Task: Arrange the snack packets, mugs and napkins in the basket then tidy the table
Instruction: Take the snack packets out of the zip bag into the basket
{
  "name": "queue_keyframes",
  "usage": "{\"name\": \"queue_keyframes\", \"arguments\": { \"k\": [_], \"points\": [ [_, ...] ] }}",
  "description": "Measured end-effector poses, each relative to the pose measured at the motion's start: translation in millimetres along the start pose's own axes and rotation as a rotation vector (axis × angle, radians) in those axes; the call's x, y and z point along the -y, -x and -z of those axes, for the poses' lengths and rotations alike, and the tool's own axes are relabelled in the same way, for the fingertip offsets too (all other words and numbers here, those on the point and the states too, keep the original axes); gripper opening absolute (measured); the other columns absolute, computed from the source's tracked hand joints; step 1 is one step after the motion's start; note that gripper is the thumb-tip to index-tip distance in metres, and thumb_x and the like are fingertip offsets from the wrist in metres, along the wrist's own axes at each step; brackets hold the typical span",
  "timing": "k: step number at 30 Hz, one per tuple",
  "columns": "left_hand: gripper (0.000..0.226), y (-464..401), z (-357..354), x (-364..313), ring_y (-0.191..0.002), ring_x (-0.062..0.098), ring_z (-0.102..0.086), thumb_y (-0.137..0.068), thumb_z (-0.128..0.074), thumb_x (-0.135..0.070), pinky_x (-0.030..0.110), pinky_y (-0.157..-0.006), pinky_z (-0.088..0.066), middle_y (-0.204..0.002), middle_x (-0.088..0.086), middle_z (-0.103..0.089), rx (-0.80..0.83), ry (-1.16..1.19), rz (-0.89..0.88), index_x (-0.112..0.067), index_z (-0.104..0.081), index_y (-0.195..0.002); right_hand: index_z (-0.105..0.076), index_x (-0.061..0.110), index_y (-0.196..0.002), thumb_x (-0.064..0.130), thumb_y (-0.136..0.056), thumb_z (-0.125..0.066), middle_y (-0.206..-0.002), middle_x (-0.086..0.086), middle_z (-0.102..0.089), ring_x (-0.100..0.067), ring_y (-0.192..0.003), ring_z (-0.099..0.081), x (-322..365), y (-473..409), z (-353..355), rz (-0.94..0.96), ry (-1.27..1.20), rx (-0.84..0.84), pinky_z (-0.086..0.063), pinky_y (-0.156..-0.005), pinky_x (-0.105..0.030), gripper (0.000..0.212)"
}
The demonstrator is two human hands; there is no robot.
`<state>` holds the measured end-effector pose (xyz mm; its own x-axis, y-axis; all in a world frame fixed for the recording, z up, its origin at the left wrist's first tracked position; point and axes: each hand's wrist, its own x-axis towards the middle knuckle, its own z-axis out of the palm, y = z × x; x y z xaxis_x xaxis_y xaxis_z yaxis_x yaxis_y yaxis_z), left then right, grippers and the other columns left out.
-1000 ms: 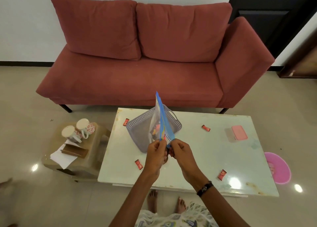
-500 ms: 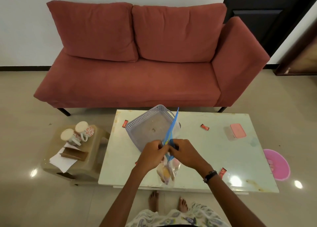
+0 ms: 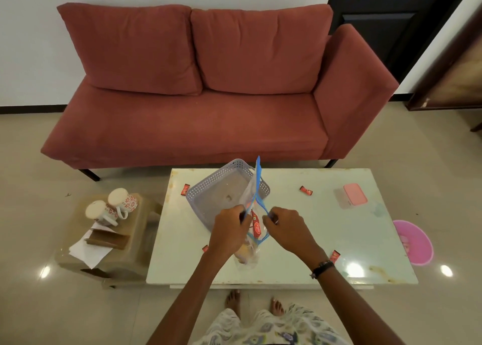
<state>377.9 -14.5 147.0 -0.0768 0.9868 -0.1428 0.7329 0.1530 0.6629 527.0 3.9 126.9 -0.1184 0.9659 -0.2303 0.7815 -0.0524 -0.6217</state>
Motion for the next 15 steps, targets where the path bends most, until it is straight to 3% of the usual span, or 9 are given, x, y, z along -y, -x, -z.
{"name": "queue_keyframes", "arguments": {
  "k": [3,6,10,15],
  "points": [
    [0.028,0.2,-0.9,-0.3,-0.065,0.019,-0.055,-0.095,-0.047,-0.028,0.020,-0.055,-0.041,-0.074,0.006,-0.059,0.046,0.008,-0.009,-0.007,-0.055,-0.078,-0.059,0.013,-0.092,0.036,-0.090,-0.055,-0.091,-0.003,-0.066,-0.024,-0.080,-0.064,19.0,-16.2,-0.9,0.047,0.084,-0.029,-0.051,-0.069,-0.032,0.024],
    [0.028,1.8,-0.3,1.3,-0.079,0.020,-0.064,-0.096,-0.045,-0.029,0.018,-0.063,-0.046,-0.090,0.011,-0.066,0.077,-0.008,0.011,-0.005,-0.059,-0.093,-0.062,0.009,-0.083,0.025,-0.091,-0.053,-0.089,-0.010,-0.070,-0.025,-0.072,-0.061,27.2,-31.2,0.4,0.090,0.126,-0.071,-0.051,-0.065,-0.030,0.020],
    [0.024,-1.8,4.0,2.9,-0.082,0.026,-0.061,-0.096,-0.041,-0.030,0.034,-0.073,-0.051,-0.096,0.010,-0.064,0.090,-0.216,0.036,-0.009,-0.052,-0.099,-0.070,0.006,-0.080,0.019,-0.092,-0.052,-0.080,-0.010,-0.070,-0.024,-0.068,-0.061,26.2,-26.8,-2.5,0.197,0.160,-0.027,-0.046,-0.062,-0.027,0.025],
    [0.022,-16.7,-1.9,-1.1,-0.094,0.033,-0.061,-0.095,-0.041,-0.022,0.039,-0.075,-0.047,-0.102,0.014,-0.065,0.057,-0.266,-0.009,-0.007,-0.053,-0.105,-0.070,0.007,-0.082,0.020,-0.092,-0.047,-0.079,-0.011,-0.068,-0.029,-0.073,-0.060,20.2,-11.8,-11.5,0.231,0.247,0.010,-0.050,-0.063,-0.036,0.028]
  ]
}}
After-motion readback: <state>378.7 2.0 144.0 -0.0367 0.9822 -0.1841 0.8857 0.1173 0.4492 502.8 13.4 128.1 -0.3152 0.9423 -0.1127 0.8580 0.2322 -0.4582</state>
